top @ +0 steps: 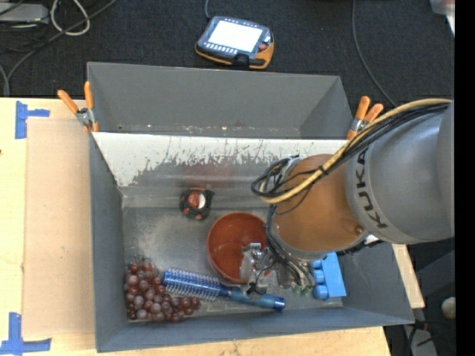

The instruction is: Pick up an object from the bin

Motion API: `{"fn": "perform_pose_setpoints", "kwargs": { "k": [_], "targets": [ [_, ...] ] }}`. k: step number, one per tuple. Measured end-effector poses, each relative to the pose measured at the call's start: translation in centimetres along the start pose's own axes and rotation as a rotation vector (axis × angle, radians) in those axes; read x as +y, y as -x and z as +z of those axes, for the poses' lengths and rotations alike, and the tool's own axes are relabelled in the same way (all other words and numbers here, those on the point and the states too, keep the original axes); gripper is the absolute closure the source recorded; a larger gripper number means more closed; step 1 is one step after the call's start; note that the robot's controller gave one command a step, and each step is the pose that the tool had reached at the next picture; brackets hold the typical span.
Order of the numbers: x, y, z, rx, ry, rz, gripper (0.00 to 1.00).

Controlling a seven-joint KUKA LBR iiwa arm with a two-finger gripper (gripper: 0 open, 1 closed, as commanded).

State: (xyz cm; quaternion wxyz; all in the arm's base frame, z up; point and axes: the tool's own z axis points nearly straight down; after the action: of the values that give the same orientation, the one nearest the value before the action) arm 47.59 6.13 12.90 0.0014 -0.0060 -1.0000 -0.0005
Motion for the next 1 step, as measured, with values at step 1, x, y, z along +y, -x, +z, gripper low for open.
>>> {"fn": "perform_pose_setpoints", "kwargs": {
  "k": [1],
  "targets": [
    [0.00,0.00,0.00,0.000,0.000,0.000,1.00]
  ]
}}
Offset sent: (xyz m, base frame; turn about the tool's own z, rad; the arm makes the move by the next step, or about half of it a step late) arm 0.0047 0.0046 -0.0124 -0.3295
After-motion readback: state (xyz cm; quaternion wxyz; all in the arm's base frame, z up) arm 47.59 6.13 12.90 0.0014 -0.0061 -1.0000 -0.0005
